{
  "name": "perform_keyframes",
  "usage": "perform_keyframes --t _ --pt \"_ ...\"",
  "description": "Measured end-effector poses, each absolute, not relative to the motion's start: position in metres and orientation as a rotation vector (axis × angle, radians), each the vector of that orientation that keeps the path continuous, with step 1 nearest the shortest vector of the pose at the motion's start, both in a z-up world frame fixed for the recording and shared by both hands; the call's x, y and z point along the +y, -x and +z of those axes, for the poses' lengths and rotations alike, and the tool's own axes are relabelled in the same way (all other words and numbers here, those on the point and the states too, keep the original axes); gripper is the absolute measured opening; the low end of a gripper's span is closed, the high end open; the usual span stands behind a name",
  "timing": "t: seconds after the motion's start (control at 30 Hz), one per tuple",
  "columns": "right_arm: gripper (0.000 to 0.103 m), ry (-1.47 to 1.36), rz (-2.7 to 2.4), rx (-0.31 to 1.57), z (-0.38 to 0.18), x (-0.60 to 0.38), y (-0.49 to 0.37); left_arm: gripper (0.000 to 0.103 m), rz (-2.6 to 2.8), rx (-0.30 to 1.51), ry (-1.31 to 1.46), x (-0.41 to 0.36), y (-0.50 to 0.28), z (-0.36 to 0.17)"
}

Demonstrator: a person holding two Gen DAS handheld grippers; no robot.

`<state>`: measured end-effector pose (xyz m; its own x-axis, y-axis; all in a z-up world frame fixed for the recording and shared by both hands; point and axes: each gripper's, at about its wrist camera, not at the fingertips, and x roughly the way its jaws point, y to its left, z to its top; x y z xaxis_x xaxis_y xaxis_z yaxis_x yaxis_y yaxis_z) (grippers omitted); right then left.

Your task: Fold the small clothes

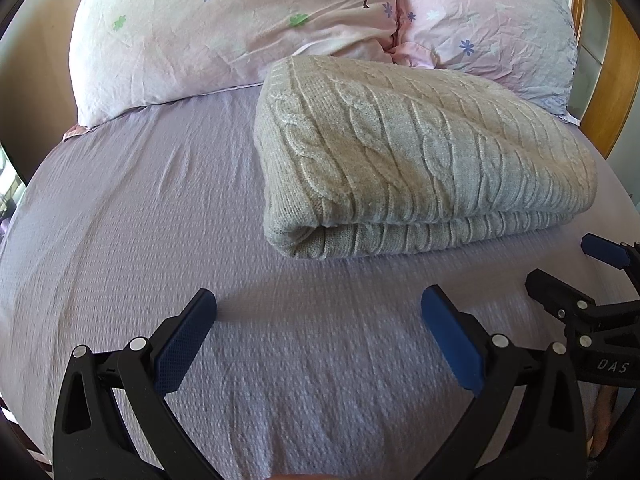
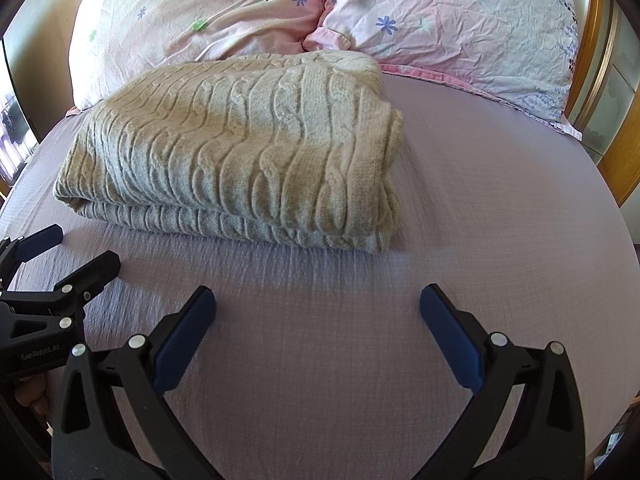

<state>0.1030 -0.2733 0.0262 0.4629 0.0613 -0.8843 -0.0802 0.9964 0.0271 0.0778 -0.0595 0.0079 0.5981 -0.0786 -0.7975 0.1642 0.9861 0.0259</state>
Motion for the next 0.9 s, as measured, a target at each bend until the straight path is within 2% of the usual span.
perform_keyframes --t 0.9 --pt "0.101 0.022 0.094 1.083 0.0263 -0.2726 -0.1017 0.102 -0.129 0.912 -0.093 -0.0586 -0.0762 0.0086"
